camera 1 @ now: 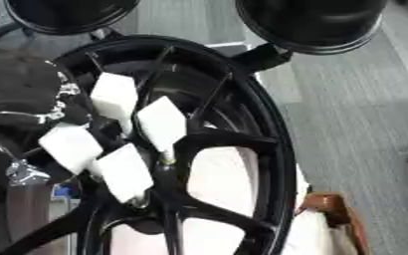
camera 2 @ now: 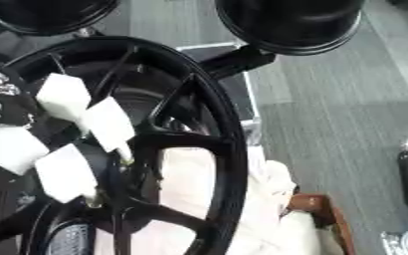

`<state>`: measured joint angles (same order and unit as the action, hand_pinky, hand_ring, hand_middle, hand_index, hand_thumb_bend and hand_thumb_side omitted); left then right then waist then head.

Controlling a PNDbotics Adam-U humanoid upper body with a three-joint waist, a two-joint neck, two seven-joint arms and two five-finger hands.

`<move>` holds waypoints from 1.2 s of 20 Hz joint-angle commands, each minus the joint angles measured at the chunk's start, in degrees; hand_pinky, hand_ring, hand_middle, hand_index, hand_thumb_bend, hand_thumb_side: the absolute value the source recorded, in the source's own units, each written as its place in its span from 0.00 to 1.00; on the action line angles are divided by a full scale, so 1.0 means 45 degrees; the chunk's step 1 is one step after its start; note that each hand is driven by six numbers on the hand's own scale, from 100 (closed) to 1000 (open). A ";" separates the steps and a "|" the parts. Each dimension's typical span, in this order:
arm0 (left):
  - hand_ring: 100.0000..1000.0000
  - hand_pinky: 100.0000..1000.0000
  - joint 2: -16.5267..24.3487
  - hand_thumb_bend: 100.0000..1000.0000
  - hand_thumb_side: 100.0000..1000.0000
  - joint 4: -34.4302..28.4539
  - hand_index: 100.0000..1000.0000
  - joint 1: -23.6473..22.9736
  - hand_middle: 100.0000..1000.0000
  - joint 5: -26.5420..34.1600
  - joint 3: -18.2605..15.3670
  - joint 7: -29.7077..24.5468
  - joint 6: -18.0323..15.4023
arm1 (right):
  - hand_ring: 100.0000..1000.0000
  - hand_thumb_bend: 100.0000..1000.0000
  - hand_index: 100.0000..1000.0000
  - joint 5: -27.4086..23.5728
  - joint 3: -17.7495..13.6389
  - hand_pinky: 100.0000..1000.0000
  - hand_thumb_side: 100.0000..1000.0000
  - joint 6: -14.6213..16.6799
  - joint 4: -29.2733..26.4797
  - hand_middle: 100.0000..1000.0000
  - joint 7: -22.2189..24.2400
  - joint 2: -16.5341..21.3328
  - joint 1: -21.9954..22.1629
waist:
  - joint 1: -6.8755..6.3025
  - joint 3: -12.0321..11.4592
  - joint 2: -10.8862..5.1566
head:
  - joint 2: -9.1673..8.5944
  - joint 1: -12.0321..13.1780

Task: Pull the pin out of the wheel hub.

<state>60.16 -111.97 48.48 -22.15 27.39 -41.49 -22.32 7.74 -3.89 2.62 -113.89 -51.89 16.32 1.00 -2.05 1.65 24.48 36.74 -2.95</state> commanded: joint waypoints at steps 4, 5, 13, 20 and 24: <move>0.42 0.53 0.0453 0.00 0.27 -0.0570 0.38 0.0246 0.24 0.1227 -0.1023 -0.2328 -0.1374 | 0.73 0.00 0.77 -0.0021 -0.0141 0.79 0.26 -0.0021 -0.0156 0.59 -0.0018 0.0047 0.0007 | 0.0040 -0.0064 -0.0233 | 0.0028 -0.0096; 0.41 0.53 0.0499 0.00 0.27 -0.0576 0.37 0.0281 0.24 0.1474 -0.1202 -0.2328 -0.1308 | 0.73 0.00 0.77 -0.0014 -0.0149 0.79 0.26 -0.0018 -0.0156 0.59 -0.0018 0.0049 0.0017 | 0.0045 -0.0081 -0.0237 | 0.0032 -0.0113; 0.40 0.52 0.1177 0.00 0.25 -0.0497 0.36 -0.0045 0.22 0.3681 -0.3225 -0.2008 -0.0190 | 0.73 0.00 0.77 0.0034 -0.0271 0.79 0.25 0.0017 -0.0156 0.59 -0.0018 0.0069 0.0114 | 0.0031 -0.0264 -0.0285 | 0.0071 -0.0295; 0.38 0.52 0.1373 0.00 0.16 0.3021 0.35 -0.0394 0.17 0.5340 -0.5586 0.0066 0.1676 | 0.73 0.00 0.77 0.0123 -0.0473 0.79 0.24 0.0175 -0.0156 0.59 -0.0018 0.0142 0.0184 | 0.0067 -0.0361 -0.0405 | 0.0159 -0.0330; 0.39 0.53 0.1499 0.00 0.16 0.4862 0.35 -0.0505 0.16 0.5780 -0.6279 0.2123 0.2387 | 0.73 0.00 0.77 0.0173 -0.0537 0.79 0.24 0.0276 -0.0156 0.59 -0.0018 0.0133 0.0218 | 0.0120 -0.0423 -0.0442 | 0.0153 -0.0336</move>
<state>64.06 -91.96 45.71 2.94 1.13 -34.44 -12.30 8.02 -5.70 3.55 -113.89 -51.97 15.94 1.94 -1.47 -0.13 23.98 37.47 -4.30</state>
